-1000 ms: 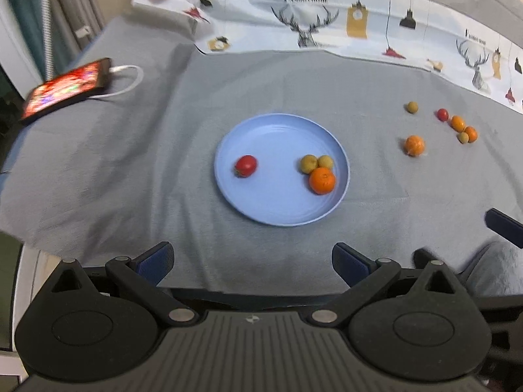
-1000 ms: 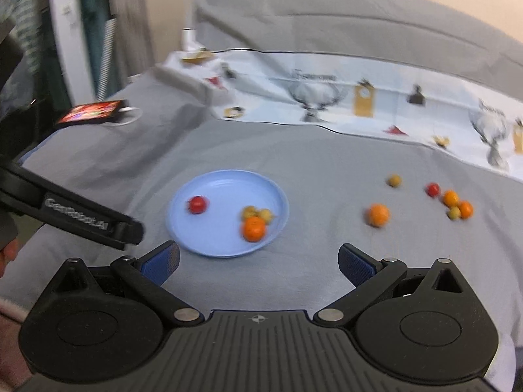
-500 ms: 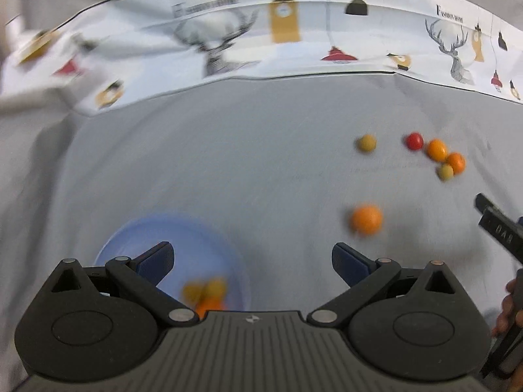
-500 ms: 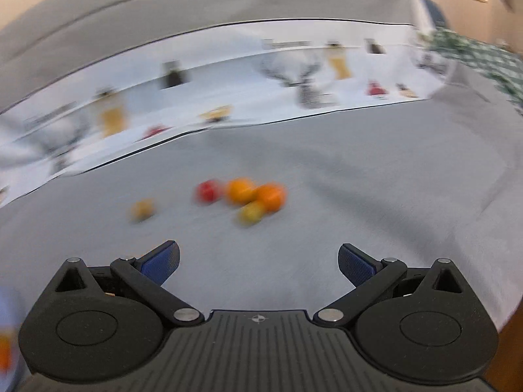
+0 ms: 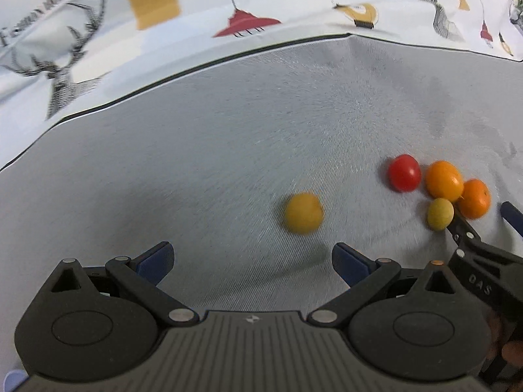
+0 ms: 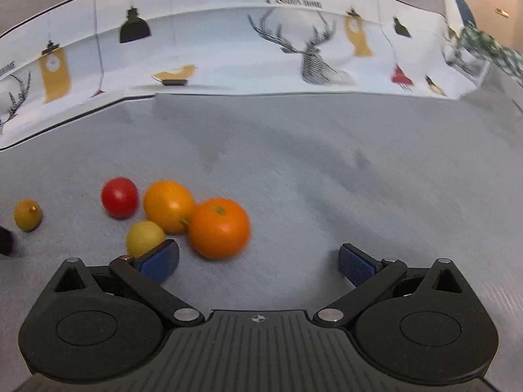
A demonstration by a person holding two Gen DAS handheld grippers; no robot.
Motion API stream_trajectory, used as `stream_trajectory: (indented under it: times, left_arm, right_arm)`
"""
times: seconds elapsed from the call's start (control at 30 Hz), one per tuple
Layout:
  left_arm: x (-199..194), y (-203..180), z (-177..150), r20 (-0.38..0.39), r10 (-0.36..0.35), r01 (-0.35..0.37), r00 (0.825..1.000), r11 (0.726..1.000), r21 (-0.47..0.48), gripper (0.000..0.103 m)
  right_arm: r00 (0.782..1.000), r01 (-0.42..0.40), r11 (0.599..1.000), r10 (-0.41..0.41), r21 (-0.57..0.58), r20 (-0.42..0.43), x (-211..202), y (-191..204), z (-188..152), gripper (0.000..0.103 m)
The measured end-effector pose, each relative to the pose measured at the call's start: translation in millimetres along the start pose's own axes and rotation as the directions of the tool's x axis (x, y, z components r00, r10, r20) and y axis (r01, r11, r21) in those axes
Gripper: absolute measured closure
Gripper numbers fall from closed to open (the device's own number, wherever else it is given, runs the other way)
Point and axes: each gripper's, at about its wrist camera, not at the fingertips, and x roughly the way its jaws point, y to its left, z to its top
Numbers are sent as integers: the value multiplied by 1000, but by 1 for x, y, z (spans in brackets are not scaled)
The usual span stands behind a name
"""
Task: Organize fruits
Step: 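Grasp a yellow fruit with the left tool while the right tool grasps a tangerine, then carry the yellow fruit and tangerine in both tools over the blue plate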
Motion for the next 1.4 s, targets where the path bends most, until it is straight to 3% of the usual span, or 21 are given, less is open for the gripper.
stream_trajectory:
  times: [0.2,0.23,0.27,0.3,0.33,0.6,0.8,0.93,1.0,1.1,1.2,1.3,1.4]
  left_arm:
    - [15,-7,16,-15,-5,5,1000,1000,6,1]
    - [14,-10,18,6,-8,8,1000,1000,8,14]
    - [9,-11,18,27,-28,28,999,999,22,29]
    - [6,-14,19,36,-57,56,998,997,46,56]
    - [2,-16,19,37,-71,68,997,996,61,76]
    - [-40,-16,-1,66,-76,72,995,995,67,76]
    - [-139,7,-55,158,-95,93,983,995,16,76]
    - [-200,35,-105,185,-67,74,981,997,-35,76]
    - [-226,48,-135,190,-49,61,981,997,-56,76]
    - [-260,66,-179,191,-25,40,981,996,-78,76]
    - [-285,83,-221,191,-1,23,982,994,-109,76]
    - [-305,100,-264,183,16,11,983,989,-147,76]
    - [-319,116,-303,177,25,10,984,981,-192,76]
  right_arm:
    - [1000,-7,1000,7,1,14,4,-1,5,1]
    - [1000,-17,1000,17,3,16,1,-2,6,10]
    - [999,-30,1000,30,2,33,-3,-3,7,39]
    - [998,-39,999,40,-6,53,-6,-3,8,60]
    - [998,-27,1000,27,-12,63,-9,-3,9,65]
    - [989,113,983,-125,143,81,-16,-33,7,65]
    - [972,120,978,-151,172,179,-71,-33,14,65]
    - [970,1,990,-35,139,242,-142,-13,12,65]
    - [969,-91,990,63,107,241,-182,1,5,65]
    - [950,-249,967,233,54,206,-236,25,-7,65]
    - [914,-384,923,378,11,150,-282,50,-20,65]
    - [858,-507,862,507,-29,77,-322,78,-33,65]
    - [816,-572,814,577,-101,29,-354,102,-47,65]
